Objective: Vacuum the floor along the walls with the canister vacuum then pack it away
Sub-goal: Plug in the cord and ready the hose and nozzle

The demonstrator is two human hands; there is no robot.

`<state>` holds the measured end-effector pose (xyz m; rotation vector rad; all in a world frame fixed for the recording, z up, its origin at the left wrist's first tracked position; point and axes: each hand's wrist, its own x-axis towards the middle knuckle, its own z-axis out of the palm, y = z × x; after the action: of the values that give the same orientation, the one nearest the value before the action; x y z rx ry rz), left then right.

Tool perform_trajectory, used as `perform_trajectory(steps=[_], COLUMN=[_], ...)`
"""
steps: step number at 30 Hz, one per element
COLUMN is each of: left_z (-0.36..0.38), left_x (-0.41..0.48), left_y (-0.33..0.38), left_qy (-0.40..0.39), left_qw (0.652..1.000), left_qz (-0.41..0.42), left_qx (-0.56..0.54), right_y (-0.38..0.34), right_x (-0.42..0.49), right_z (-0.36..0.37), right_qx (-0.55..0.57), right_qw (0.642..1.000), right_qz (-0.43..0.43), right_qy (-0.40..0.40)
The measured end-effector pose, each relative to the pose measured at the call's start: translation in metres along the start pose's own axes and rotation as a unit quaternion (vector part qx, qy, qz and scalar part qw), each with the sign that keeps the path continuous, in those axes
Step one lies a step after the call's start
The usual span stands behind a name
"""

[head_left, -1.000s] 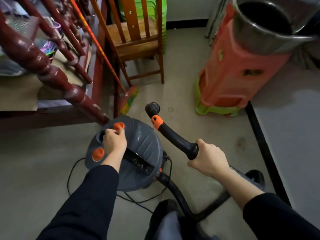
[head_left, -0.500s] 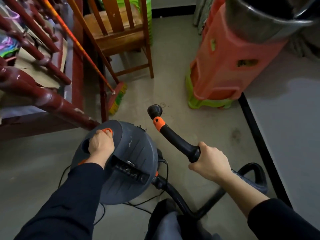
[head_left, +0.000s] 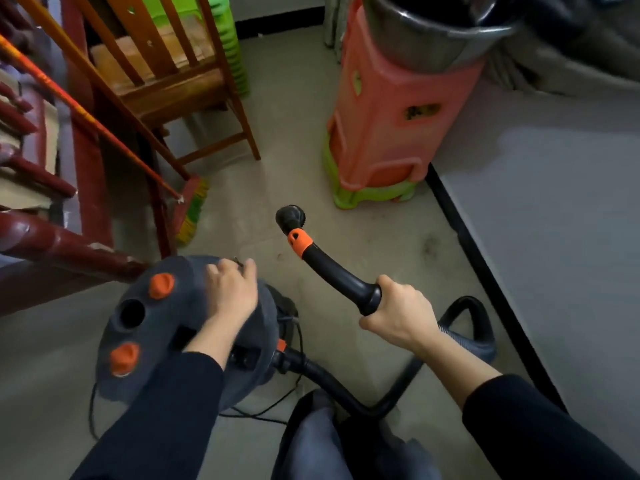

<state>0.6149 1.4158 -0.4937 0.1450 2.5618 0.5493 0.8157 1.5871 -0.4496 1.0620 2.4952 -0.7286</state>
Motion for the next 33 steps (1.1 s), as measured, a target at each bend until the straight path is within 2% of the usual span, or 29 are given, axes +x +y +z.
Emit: perform_trajectory(steps=[1, 2, 3, 4, 5, 7, 11, 16, 19, 22, 27, 33], left_z=[0.019, 0.037, 0.053, 0.068, 0.084, 0.111, 0.159, 0.219, 0.262, 0.296, 0.332, 0.351], left_x=[-0.019, -0.04, -0.062, -0.082, -0.098, -0.129, -0.169, -0.203, -0.231, -0.257, -0.293, -0.314], left_y=[0.028, 0.057, 0.084, 0.109, 0.13, 0.17, 0.23, 0.281, 0.296, 0.305, 0.308, 0.329], left_qy=[-0.095, -0.193, -0.271, -0.326, -0.354, -0.366, -0.361, -0.355, -0.364, -0.376, -0.403, -0.467], left_qw=[0.989, 0.946, 0.886, 0.831, 0.795, 0.761, 0.792, 0.802, 0.805, 0.808, 0.816, 0.813], left_qz=[-0.033, -0.091, -0.142, -0.159, -0.156, -0.157, -0.159, -0.164, -0.182, -0.2, -0.198, -0.151], left_qx=[-0.112, -0.242, -0.348, -0.422, -0.468, -0.512, -0.466, -0.451, -0.433, -0.407, -0.363, -0.313], right_y=[0.009, 0.02, 0.032, 0.045, 0.059, 0.09, 0.173, 0.283, 0.328, 0.37, 0.407, 0.423], right_x=[-0.005, -0.01, -0.016, -0.022, -0.029, -0.045, -0.085, -0.128, -0.138, -0.153, -0.183, -0.208], right_z=[-0.005, -0.011, -0.016, -0.021, -0.026, -0.035, -0.05, -0.042, -0.042, -0.04, -0.031, -0.037], right_qx=[0.012, 0.027, 0.042, 0.057, 0.07, 0.095, 0.126, 0.166, 0.177, 0.243, 0.381, 0.48], right_qw=[1.0, 0.999, 0.998, 0.996, 0.993, 0.989, 0.984, 0.964, 0.962, 0.946, 0.889, 0.835], right_qz=[0.015, 0.033, 0.052, 0.071, 0.089, 0.111, 0.117, 0.17, 0.185, 0.211, 0.253, 0.267], right_qy=[0.003, 0.008, 0.013, 0.02, 0.027, 0.035, 0.044, 0.121, 0.091, 0.043, -0.019, -0.032])
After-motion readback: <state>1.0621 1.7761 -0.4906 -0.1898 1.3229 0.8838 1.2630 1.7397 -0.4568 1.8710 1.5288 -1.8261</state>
